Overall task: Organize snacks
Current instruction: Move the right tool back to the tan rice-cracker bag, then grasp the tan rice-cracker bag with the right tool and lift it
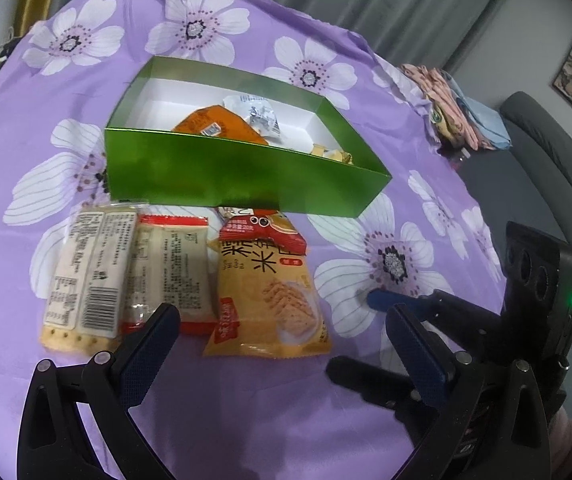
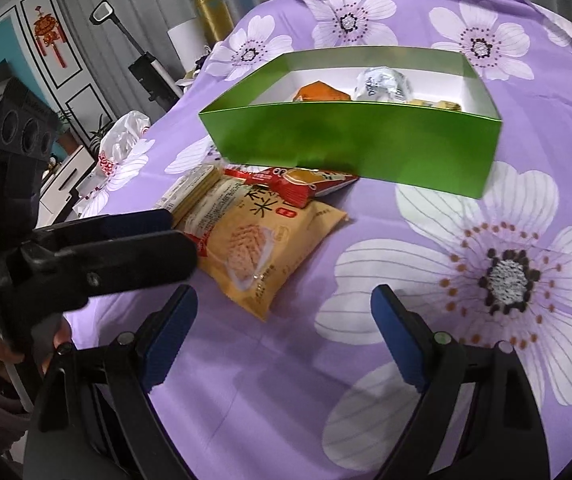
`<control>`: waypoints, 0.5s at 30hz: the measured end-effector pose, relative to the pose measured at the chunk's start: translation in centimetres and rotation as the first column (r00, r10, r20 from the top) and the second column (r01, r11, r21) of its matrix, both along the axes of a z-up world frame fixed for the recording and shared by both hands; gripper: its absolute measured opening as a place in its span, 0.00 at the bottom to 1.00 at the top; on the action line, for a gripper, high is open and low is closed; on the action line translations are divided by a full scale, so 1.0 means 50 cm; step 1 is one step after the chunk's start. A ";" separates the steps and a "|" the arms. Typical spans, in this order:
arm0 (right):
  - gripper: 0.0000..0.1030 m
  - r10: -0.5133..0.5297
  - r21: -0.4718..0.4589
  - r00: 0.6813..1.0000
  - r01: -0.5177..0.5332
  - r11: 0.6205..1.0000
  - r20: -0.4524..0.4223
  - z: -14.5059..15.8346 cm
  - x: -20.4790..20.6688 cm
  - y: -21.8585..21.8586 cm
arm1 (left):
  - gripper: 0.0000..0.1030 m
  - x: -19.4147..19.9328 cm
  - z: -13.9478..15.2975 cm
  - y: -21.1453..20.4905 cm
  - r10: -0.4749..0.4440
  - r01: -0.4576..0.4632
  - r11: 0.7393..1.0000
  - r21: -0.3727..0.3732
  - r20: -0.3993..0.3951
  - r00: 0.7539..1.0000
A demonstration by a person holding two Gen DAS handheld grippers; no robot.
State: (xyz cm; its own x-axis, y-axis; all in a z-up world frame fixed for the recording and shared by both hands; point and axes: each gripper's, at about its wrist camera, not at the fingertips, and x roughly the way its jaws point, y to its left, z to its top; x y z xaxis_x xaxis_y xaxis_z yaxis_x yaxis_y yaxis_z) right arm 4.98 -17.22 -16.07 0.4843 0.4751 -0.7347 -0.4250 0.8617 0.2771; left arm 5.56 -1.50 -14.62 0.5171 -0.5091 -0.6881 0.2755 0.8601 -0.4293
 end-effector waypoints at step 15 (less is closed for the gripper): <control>0.69 0.050 0.009 0.999 -0.050 0.999 -0.005 -0.022 0.021 0.030 | 0.91 0.036 -0.020 -0.014 -0.013 0.013 1.000 -0.013 -0.020 1.000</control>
State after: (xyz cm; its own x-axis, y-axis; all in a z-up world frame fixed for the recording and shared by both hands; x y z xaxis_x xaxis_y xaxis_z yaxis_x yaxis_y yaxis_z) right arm 6.05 -15.71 -17.20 0.4564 0.5048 -0.7327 -0.4657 0.8372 0.2867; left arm 7.37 -2.22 -15.60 0.4965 -0.5250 -0.6913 0.2781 0.8506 -0.4463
